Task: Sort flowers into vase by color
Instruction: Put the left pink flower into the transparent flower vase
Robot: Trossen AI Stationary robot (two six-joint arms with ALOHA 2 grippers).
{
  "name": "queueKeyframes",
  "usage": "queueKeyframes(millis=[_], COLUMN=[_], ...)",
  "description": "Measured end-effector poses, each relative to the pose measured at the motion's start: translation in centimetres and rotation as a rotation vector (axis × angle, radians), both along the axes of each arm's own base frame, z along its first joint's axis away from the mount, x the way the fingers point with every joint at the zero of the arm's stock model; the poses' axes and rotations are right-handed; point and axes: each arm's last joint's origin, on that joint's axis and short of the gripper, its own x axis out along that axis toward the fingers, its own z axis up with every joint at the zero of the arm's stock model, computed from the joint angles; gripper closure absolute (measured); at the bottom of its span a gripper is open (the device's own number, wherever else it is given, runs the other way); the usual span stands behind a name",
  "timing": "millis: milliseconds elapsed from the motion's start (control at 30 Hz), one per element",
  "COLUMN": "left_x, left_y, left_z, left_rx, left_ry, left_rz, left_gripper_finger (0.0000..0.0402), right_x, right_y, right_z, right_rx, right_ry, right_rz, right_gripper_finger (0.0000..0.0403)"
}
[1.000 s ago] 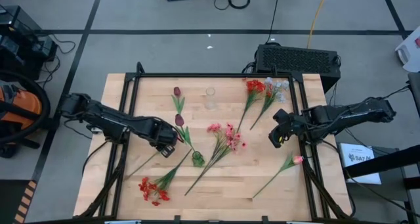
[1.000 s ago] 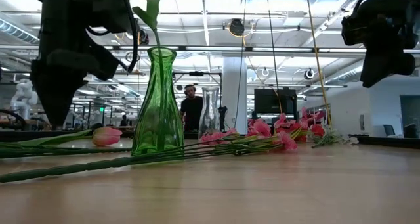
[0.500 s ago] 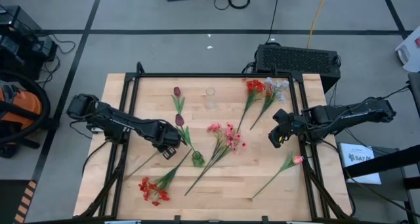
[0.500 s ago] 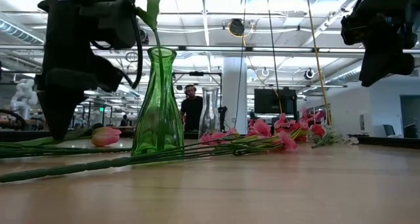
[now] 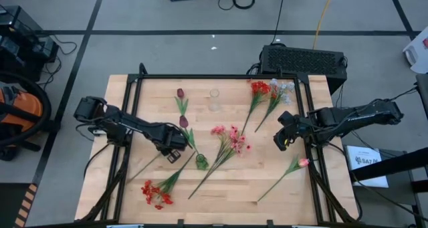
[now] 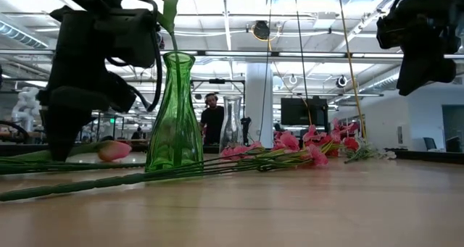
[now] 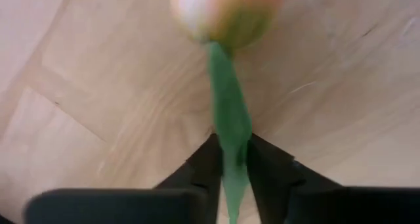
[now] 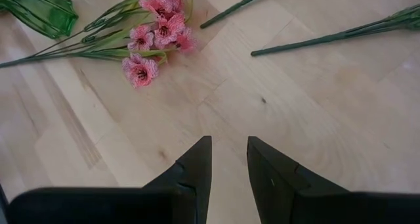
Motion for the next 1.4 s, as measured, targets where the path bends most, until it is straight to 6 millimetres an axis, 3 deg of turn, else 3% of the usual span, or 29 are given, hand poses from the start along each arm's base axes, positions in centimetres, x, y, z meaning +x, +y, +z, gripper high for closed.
queueKeyframes(millis=[100, 267, 800, 1133, 1400], left_x=[-0.1, -0.5, -3.8, -3.3, -1.3], left_y=[0.2, 0.6, 1.6, 6.7, 12.2], left_z=[0.3, 1.2, 9.4, 14.6, 18.4], left_rx=[-0.009, -0.032, 0.008, 0.339, 0.708], left_ry=[-0.014, -0.016, -0.076, -0.486, -0.752], left_rz=[0.045, 0.109, 0.226, 0.290, 0.019], left_gripper_finger=[0.0388, 0.0388, 0.0390, 0.0390, 0.0391], right_x=[0.0, 0.0, 0.0, 0.6, 0.8], right_y=[0.0, 0.0, 0.0, 0.1, 0.0], right_z=[0.0, 0.0, 0.0, 0.4, 0.5], right_rx=[-0.007, -0.025, -0.052, -0.037, -0.040], right_ry=[0.001, 0.002, 0.006, -0.072, -0.098], right_rz=[0.011, 0.040, 0.095, 0.056, 0.018], right_gripper_finger=[0.0314, 0.0314, 0.0314, 0.0314, 0.0314])
